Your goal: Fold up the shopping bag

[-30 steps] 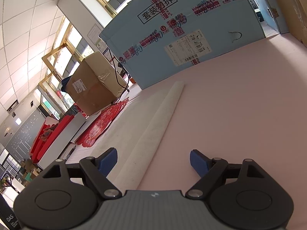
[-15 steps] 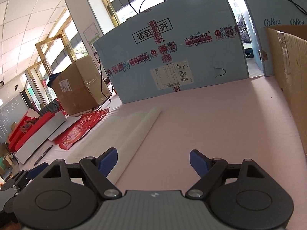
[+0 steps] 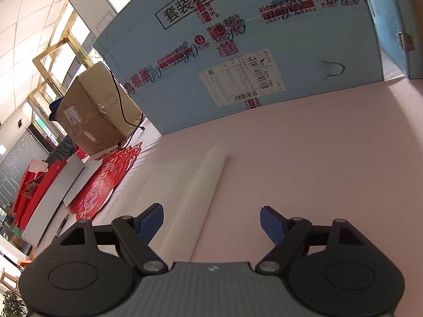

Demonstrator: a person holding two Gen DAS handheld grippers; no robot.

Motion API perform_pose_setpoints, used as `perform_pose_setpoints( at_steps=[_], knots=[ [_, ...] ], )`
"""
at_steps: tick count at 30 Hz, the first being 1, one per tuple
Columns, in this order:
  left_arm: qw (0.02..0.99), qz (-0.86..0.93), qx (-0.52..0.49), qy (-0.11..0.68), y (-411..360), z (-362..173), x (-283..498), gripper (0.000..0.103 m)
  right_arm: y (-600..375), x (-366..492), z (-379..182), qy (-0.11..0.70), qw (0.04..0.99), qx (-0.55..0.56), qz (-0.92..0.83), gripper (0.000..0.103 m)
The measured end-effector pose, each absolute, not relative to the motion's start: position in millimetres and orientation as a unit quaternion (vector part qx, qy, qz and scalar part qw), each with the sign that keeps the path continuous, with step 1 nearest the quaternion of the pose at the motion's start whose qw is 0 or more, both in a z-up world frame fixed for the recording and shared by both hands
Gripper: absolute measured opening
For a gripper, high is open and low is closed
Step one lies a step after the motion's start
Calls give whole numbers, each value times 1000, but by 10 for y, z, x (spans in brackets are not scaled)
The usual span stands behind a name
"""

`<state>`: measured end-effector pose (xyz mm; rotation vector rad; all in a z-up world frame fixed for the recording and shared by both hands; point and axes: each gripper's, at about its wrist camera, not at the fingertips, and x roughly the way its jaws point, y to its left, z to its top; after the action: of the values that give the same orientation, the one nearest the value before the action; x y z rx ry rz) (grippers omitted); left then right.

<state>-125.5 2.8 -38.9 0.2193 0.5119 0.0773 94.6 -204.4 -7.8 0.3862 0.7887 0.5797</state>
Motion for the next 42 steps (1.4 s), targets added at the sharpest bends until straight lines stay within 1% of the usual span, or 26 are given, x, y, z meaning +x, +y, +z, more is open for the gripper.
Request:
perform_pose_setpoints(
  at_steps=[3,9,11,13,17,18,21,23,24,25,27,31,35,42],
  knots=[
    [961,35,100,254,56,-384,-1246,98,-1917,1062,-112,383,861,178,282,83],
    [962,30,86,258,93,-383,-1233,98,-1727,1259,-154,390,858,171,288,87],
    [962,29,84,259,101,-382,-1230,98,-1694,1343,-149,393,856,174,289,89],
    [962,29,82,259,105,-382,-1226,98,-1629,1398,-147,390,857,170,290,96],
    [962,28,78,260,114,-383,-1218,98,-1475,1481,-148,382,864,156,289,96],
    [962,28,77,260,113,-384,-1218,98,-1432,1495,-151,379,866,152,288,95],
    [962,28,76,261,111,-388,-1214,98,-1293,1480,-159,367,875,125,291,87],
    [962,28,74,262,109,-387,-1213,98,-1214,1457,-158,360,880,103,290,85],
    [962,28,74,262,108,-386,-1212,98,-1185,1449,-157,358,882,97,291,80],
    [962,28,73,262,108,-385,-1212,98,-1159,1442,-157,356,883,92,293,71],
    [962,28,73,262,106,-384,-1212,98,-1121,1434,-156,356,880,91,302,63],
    [962,29,74,262,99,-387,-1212,98,-1039,1395,-150,353,880,77,308,60],
    [962,30,73,262,94,-390,-1211,98,-990,1370,-148,353,877,77,317,60],
    [962,30,73,261,94,-388,-1219,98,-939,1349,-141,351,877,66,321,66]
  ],
)
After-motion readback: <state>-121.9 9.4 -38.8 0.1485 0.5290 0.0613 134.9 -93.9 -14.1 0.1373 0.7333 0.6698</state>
